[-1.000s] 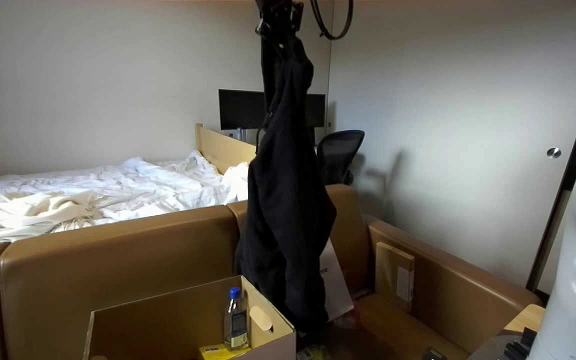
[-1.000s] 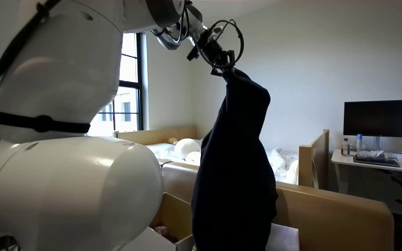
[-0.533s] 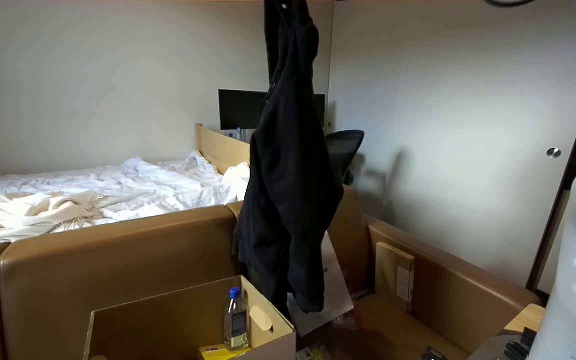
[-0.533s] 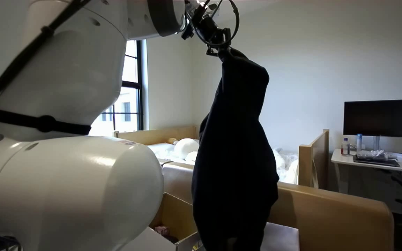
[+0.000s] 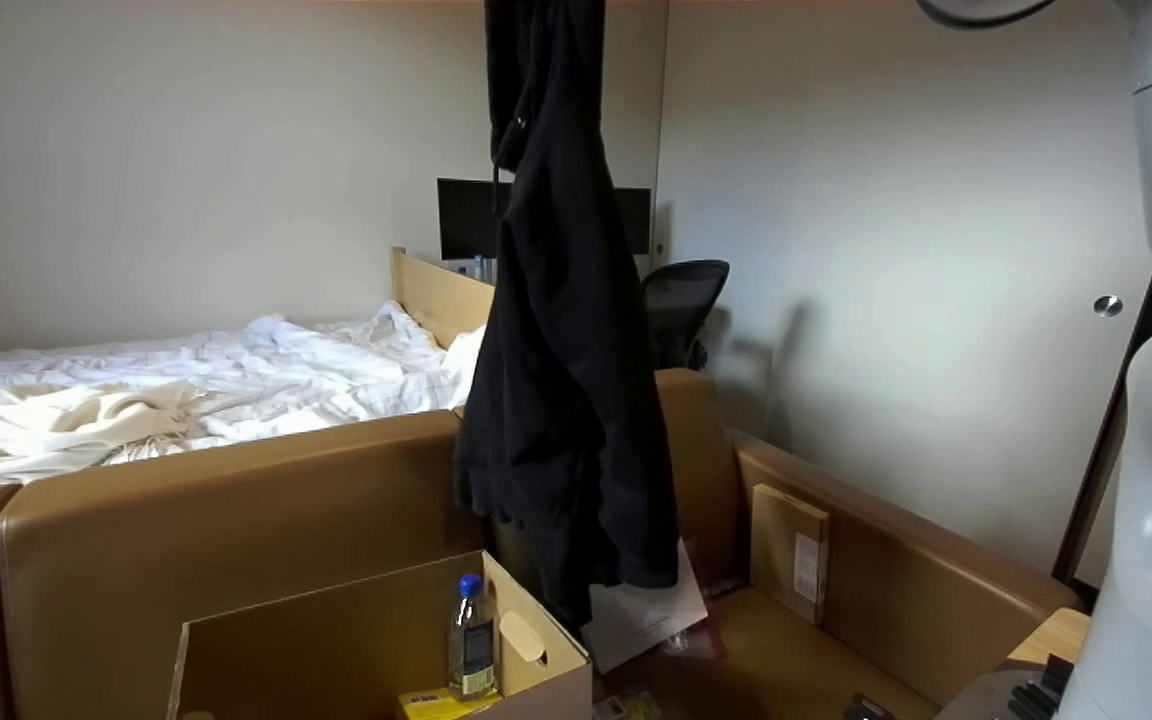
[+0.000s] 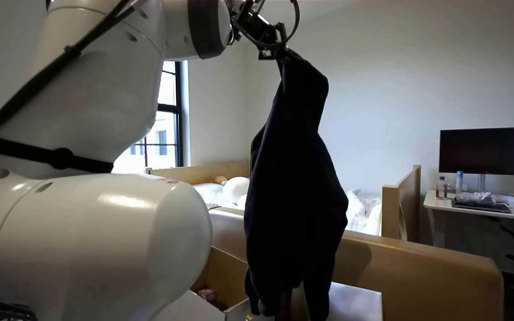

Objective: Pick up the black cloth from the couch and put it in the box.

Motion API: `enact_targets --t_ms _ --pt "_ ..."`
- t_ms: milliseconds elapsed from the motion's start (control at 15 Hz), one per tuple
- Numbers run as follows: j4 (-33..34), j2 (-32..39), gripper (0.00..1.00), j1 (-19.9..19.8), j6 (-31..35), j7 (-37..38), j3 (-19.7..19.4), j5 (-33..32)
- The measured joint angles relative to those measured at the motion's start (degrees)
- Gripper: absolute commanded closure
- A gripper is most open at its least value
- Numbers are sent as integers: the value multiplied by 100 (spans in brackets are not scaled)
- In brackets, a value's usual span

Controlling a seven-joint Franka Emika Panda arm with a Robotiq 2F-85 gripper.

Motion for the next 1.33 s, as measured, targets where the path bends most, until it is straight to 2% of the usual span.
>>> enact_targets --t_ms 267,400,667,867,1133,1333 --pt "817 149 93 467 77 -489 -93 -1261" --pt "1137 298 93 631 351 -601 -130 -1671" --pt "1470 717 93 812 1152 -619 -125 -1708" --pt "1732 1041 93 1037 1509 -619 -159 -1708" --pt "2057 1272 93 1530 1537 -618 -475 -1709" --pt "2256 1415 93 1941 1204 -498 -699 -1664"
